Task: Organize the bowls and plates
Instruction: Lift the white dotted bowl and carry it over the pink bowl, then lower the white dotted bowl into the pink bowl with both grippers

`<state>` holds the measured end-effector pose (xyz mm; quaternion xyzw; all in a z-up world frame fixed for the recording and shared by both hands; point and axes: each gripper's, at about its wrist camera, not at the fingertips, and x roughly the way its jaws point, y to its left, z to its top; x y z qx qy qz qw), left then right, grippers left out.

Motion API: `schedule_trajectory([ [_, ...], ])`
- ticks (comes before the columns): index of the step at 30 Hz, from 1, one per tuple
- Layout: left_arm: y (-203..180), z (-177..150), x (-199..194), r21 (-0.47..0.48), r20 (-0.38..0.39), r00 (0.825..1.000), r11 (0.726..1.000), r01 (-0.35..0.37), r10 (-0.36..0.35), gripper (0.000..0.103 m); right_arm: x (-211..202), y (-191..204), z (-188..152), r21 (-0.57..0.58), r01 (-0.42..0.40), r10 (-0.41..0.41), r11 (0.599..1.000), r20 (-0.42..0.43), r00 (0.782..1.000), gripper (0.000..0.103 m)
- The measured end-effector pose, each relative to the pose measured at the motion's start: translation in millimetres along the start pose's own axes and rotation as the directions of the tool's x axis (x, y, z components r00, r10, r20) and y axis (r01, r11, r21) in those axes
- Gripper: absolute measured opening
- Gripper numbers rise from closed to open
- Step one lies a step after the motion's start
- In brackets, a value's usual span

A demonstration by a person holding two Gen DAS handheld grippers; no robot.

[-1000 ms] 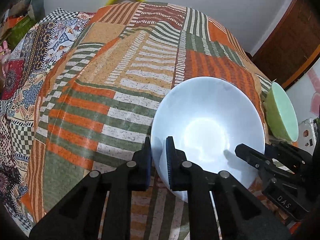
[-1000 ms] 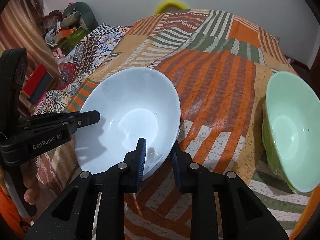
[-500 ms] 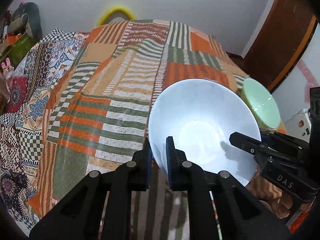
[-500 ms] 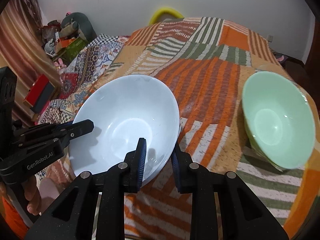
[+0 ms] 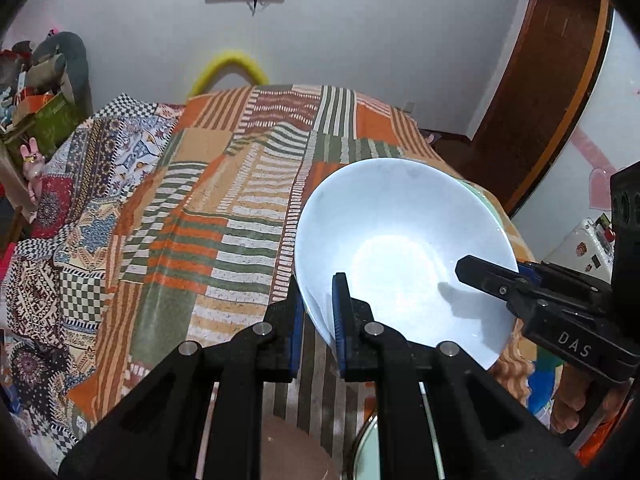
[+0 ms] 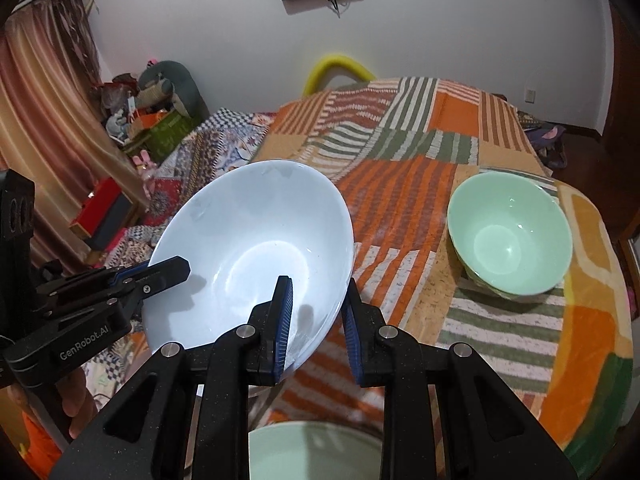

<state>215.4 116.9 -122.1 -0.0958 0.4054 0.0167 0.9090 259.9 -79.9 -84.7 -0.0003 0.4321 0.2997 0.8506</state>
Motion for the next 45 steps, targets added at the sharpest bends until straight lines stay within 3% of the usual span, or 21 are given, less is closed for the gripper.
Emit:
schedule_trajectory([
  [13,6.9,-33.2,-68.0,-0.024,0.058,0.998,1.0,-0.01,0.011,0.013,-39.3,32.0,-20.6,-0.046,-0.044,0.047,0.998,0.047,0.998,0.022],
  [27,26.8,-73.2,-116.7,-0.066,0.089,0.994,0.997,-0.05,0.056,0.013,-44.4,68.1,-45.2,-0.081,-0.107,0.109,0.991,0.029,0.994,0.022],
  [45,71.4,-121.1,-98.7,-0.16,-0.015,0.997,0.984,-0.084,0.082,0.012,-11.0,98.2,-82.7,-0.089,-0.144,0.136,0.986,-0.087,0.987,0.022],
])
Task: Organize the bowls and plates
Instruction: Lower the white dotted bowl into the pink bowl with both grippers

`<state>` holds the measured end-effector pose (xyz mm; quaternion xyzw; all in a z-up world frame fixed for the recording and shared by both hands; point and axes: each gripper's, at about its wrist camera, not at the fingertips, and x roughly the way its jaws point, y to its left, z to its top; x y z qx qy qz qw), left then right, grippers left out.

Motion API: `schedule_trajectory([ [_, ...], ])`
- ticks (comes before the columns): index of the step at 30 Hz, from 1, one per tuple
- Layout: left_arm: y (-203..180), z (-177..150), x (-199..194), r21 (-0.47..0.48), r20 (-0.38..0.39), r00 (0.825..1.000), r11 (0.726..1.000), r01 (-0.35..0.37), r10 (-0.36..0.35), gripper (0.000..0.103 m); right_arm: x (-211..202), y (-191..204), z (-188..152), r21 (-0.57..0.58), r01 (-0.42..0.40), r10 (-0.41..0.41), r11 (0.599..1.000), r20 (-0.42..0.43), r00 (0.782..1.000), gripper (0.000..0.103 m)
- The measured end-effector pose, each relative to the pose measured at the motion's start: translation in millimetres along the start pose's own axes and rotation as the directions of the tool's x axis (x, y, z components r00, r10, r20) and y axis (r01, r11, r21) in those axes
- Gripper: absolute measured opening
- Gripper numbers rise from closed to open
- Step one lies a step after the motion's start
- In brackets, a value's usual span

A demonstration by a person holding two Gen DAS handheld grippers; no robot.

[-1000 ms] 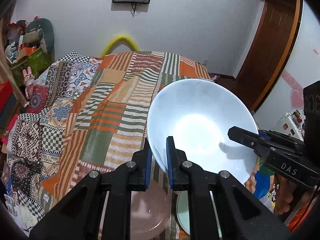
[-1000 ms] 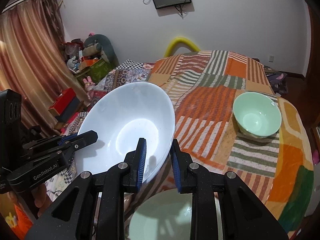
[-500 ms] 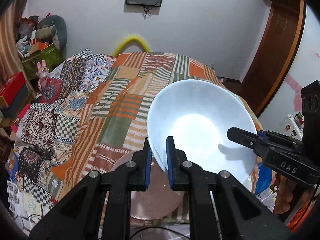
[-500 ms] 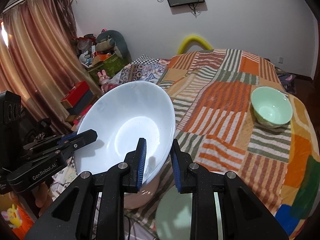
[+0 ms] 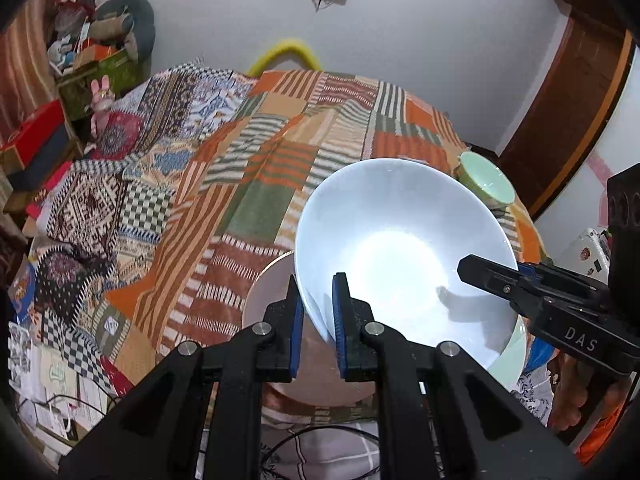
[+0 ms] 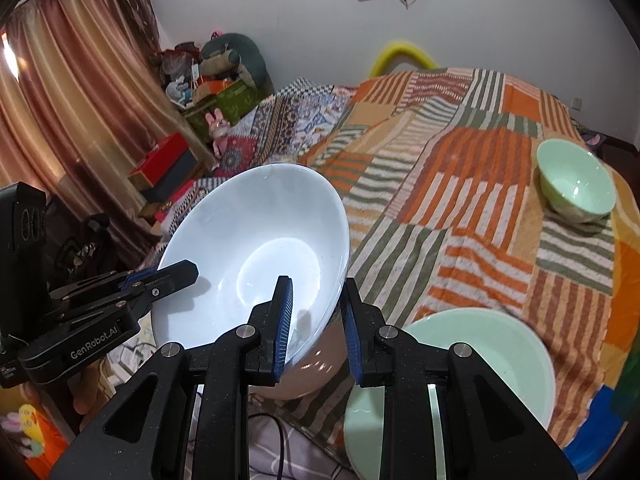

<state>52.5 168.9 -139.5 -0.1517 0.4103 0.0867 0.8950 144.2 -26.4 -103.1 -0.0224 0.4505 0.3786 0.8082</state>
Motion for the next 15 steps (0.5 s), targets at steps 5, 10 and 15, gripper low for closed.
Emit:
schedule_trajectory([
  [5,9.0,-12.1,14.8,-0.015,-0.038,0.999,1.0,-0.012,0.011,0.012,13.2,1.6,-9.6,0.005,0.006,-0.006,1.0,-0.047,0.999,0.022],
  [10,16.8,-23.8,30.5,-0.024,-0.081,0.996,0.999,-0.034,0.032,0.012,28.5,3.7,-19.4,0.009,0.013,-0.012,1.0,-0.096,0.995,0.022],
  [15,29.9,-33.1,42.5,-0.045,-0.12,0.992,0.998,-0.047,0.042,0.012,44.8,8.4,-29.1,0.007,0.013,-0.011,1.0,-0.148,0.989,0.022],
])
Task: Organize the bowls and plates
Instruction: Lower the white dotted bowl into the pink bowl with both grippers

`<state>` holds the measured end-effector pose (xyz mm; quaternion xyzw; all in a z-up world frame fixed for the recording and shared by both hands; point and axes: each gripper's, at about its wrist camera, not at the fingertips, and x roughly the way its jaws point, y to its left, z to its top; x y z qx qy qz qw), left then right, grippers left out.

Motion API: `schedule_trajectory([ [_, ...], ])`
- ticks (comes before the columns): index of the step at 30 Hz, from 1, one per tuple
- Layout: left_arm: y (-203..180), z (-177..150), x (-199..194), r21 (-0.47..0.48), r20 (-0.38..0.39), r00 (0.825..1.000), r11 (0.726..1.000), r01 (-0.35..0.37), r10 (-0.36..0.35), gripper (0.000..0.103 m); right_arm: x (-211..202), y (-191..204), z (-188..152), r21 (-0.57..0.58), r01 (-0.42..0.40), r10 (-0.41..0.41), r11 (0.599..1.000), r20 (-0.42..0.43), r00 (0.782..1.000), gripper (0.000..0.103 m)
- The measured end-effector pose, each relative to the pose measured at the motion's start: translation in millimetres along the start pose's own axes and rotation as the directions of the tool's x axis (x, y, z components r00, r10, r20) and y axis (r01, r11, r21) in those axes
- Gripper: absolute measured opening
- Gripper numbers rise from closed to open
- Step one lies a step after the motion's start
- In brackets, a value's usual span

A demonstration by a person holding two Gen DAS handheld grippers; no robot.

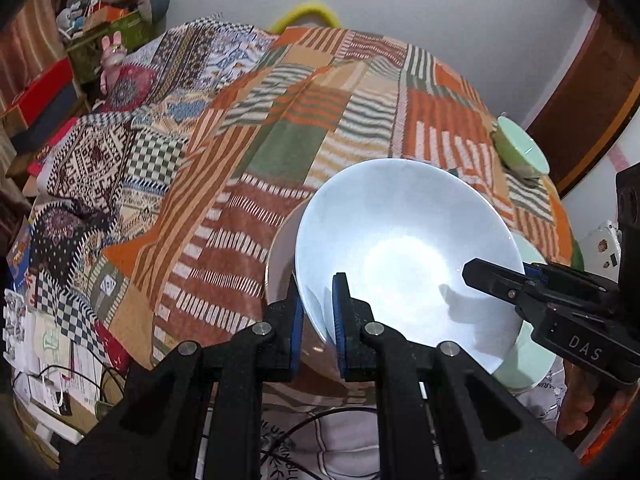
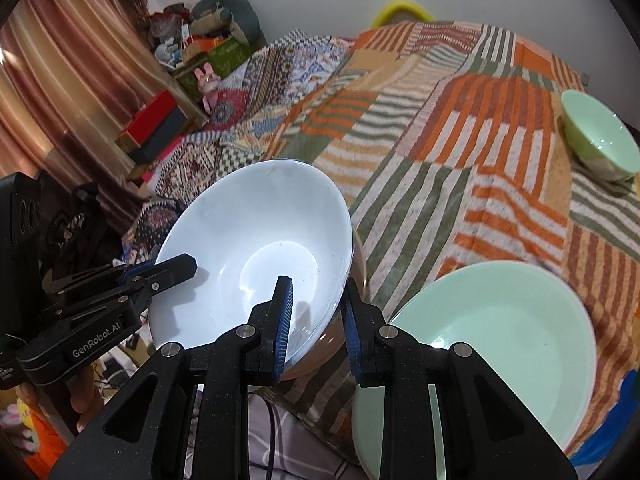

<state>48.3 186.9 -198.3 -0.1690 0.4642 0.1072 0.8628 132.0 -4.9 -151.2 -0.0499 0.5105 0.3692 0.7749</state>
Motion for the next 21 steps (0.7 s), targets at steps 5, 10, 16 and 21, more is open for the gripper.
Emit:
schedule_trajectory([
  [5,9.3,-3.7,8.5,-0.018,-0.023,1.0,1.0,-0.008,0.007,0.012,11.3,4.2,-2.8,-0.005,-0.002,0.002,1.0,-0.034,0.999,0.022],
  [10,15.7,-6.7,19.0,-0.028,-0.05,0.999,1.0,-0.013,0.011,0.012,18.1,5.4,-4.4,-0.007,0.001,-0.001,1.0,-0.053,0.999,0.022],
  [16,18.8,-7.8,26.4,-0.034,-0.064,0.998,0.999,-0.014,0.012,0.012,24.8,5.2,-3.8,-0.013,0.008,-0.009,1.0,-0.068,0.998,0.022],
  [21,19.8,-6.2,31.6,-0.037,-0.069,0.998,0.999,-0.013,0.011,0.012,31.1,4.5,-4.4,-0.01,0.011,-0.012,1.0,-0.081,0.997,0.022],
])
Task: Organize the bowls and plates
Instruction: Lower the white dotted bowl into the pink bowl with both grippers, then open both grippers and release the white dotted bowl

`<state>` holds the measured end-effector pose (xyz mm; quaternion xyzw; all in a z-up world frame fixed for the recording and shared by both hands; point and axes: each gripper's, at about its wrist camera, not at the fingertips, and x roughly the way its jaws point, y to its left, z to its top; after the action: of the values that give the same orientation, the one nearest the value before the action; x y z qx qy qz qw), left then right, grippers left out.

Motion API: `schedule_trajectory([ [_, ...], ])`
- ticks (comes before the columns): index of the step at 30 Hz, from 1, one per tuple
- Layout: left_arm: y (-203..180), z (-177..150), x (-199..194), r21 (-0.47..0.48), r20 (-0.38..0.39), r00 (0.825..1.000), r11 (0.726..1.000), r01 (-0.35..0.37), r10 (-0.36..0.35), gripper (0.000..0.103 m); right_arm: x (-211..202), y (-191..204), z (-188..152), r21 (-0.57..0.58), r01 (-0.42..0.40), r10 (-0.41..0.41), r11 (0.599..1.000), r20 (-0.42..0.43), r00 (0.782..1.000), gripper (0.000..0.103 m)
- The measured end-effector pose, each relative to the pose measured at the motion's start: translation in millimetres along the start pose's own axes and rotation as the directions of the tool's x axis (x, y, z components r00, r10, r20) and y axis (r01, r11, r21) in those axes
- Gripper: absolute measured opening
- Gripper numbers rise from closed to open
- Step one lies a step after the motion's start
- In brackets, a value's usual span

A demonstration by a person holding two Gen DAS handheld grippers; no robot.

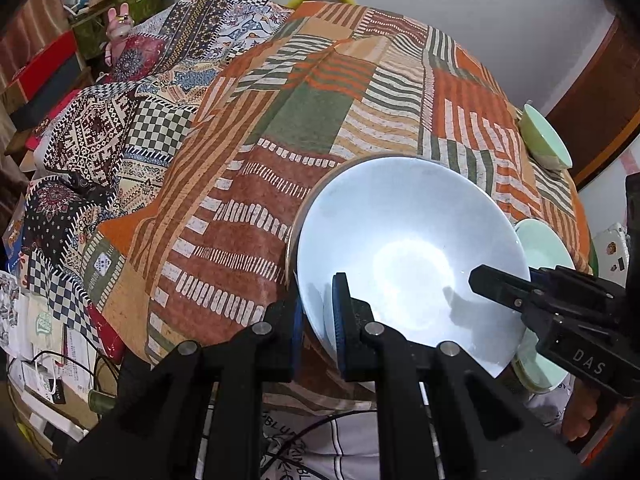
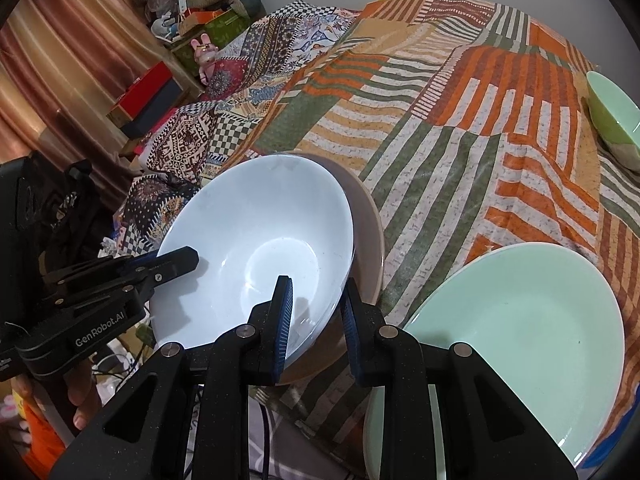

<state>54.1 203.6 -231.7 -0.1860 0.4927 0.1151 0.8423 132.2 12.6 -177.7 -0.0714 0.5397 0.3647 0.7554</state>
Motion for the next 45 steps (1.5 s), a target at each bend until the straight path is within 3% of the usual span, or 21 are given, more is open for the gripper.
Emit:
schedule_trajectory([
  [15,-4.1,6.5,7.9,0.019,0.001,1.0,1.0,-0.025,0.025,0.013,-1.2,3.7,1.7,-0.064,0.042,-0.041,0.997,0.012,0.999,0.024],
  [27,-17.6,7.2,13.7,0.08,0.001,0.996,0.993,-0.088,0.089,0.016,-10.5,-4.0,0.1,-0.04,-0.012,0.012,0.999,-0.01,1.0,0.027],
  [28,-20.4,6.6,14.0,0.093,0.009,0.994,0.989,-0.111,0.111,0.016,-13.5,-4.6,-0.7,-0.043,-0.006,0.006,0.999,-0.003,1.0,0.028],
  [30,-24.4,6.2,12.0,0.113,0.032,0.989,0.983,-0.146,0.144,0.016,-21.9,-5.0,-2.1,-0.053,0.014,-0.012,0.998,0.031,0.999,0.048],
  [32,-29.1,6.4,10.8,0.137,0.052,0.982,0.972,-0.189,0.184,0.016,-31.1,-6.8,-3.3,-0.056,0.025,-0.021,0.998,0.074,0.997,0.058],
  [35,-35.5,6.6,9.4,0.181,0.063,0.971,0.954,-0.238,0.23,0.024,-36.9,-12.2,-2.9,-0.048,0.021,-0.017,0.999,0.081,0.997,0.059],
  [39,-42.8,8.6,3.7,0.211,0.06,0.976,0.953,-0.217,0.209,0.05,-43.1,-24.5,-4.5,-0.019,0.016,-0.014,1.0,0.09,0.996,0.059],
  [42,-49.6,15.4,-6.4,0.211,0.09,0.973,0.951,-0.225,0.21,0.052,-52.0,-35.9,-5.8,0.001,0.033,-0.033,0.999,0.11,0.993,0.059],
  [45,-55.7,26.0,-20.2,0.188,0.111,0.98,0.965,-0.184,0.165,0.054,-66.9,-51.0,-6.6,0.018,0.059,-0.061,0.998,0.143,0.988,0.059],
])
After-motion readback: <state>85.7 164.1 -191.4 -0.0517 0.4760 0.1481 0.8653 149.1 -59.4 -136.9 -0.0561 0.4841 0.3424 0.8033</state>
